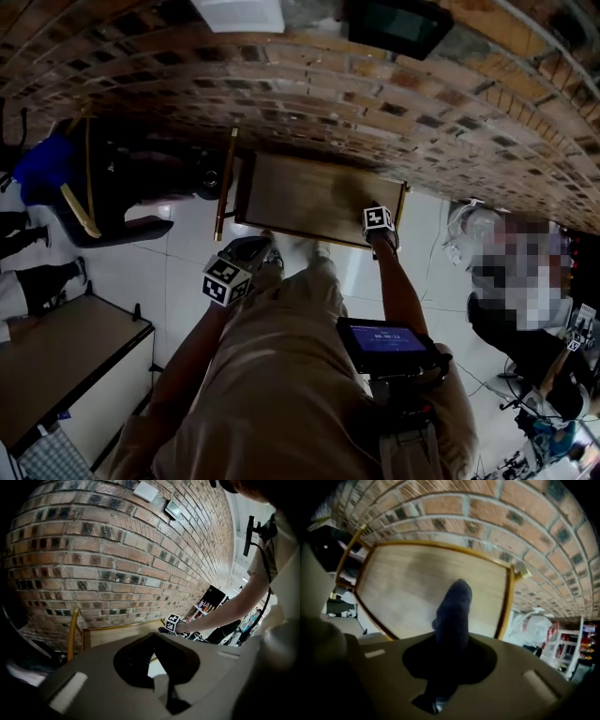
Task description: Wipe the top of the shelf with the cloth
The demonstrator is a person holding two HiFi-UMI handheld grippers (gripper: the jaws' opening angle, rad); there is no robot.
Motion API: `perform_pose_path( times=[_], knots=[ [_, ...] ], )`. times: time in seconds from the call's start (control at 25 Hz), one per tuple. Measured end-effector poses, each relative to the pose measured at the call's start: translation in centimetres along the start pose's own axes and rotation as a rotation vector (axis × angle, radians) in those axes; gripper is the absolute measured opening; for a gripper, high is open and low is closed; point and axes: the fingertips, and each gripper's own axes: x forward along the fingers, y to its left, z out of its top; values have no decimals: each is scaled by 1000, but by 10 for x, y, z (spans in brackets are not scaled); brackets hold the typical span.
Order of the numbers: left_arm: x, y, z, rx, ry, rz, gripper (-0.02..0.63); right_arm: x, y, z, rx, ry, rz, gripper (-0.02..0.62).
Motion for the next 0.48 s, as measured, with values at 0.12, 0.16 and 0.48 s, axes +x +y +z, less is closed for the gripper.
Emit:
perform_pose_path(
  times=[0.12, 0.16, 0.48],
  knots=[
    [-19, 25, -15, -48, -22, 21, 5, -24, 76, 38, -27, -95, 147, 64],
    [-25, 33, -21, -63, -27, 26, 5, -29, 109, 50, -36, -119, 217, 64],
    [-59, 78, -49, -121, -50, 19, 5, -50, 330, 98, -159, -130, 578, 64]
  ],
)
